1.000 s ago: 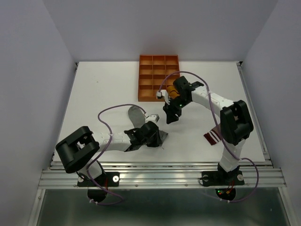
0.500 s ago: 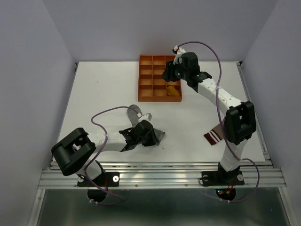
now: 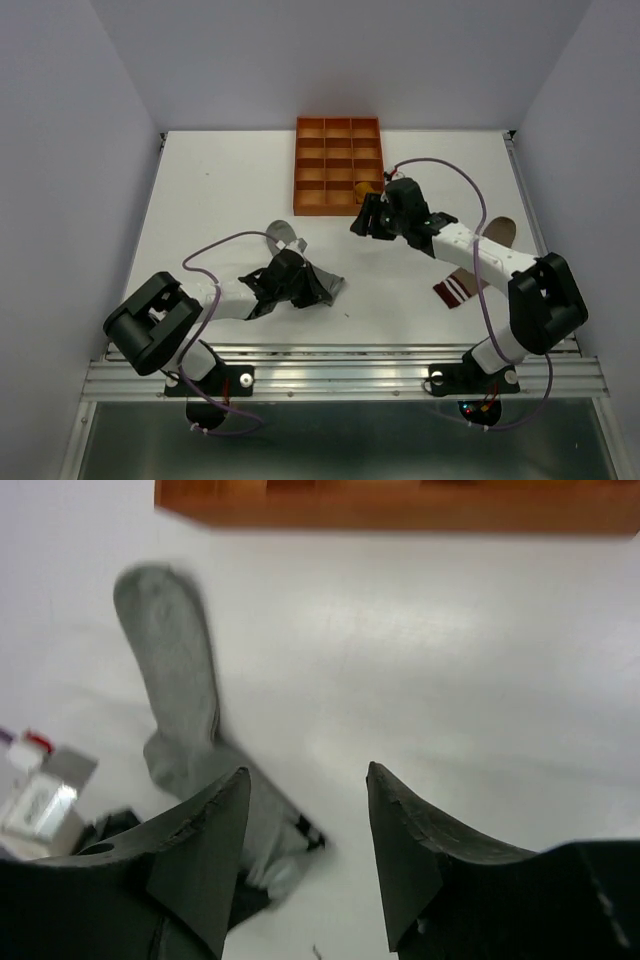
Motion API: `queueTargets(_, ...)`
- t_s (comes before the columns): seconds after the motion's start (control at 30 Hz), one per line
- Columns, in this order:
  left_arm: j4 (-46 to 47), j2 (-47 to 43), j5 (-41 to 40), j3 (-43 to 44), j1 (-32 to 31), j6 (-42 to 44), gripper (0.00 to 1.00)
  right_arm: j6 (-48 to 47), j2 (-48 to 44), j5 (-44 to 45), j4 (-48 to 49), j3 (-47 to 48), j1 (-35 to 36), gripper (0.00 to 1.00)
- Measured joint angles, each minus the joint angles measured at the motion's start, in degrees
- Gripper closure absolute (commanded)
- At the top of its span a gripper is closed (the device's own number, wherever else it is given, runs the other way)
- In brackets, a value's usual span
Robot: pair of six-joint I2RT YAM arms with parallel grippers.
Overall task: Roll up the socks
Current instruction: Roll the sock at the center of the board.
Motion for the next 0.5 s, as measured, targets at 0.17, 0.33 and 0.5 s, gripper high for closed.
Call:
queueTargets(0.17, 2.69, -0.59, 2.23, -2.43, 1.84, -3.39, 1.00, 3.50, -3.23, -0.98, -0.35, -8.76, 4.55, 0.48)
queueTargets(0.33, 3.87, -0.72, 2.91, -3.48, 2.38, -6.69, 1.00, 6.49, -2.12, -1.66, -0.04, -11.15, 10.08, 0.50)
queueTargets(0.5, 4.31, -2.10, 3.34, -5.25, 3.19, -9.49, 1.00, 9.90, -0.55, -2.23, 3.54, -12.87, 13.00, 0.51)
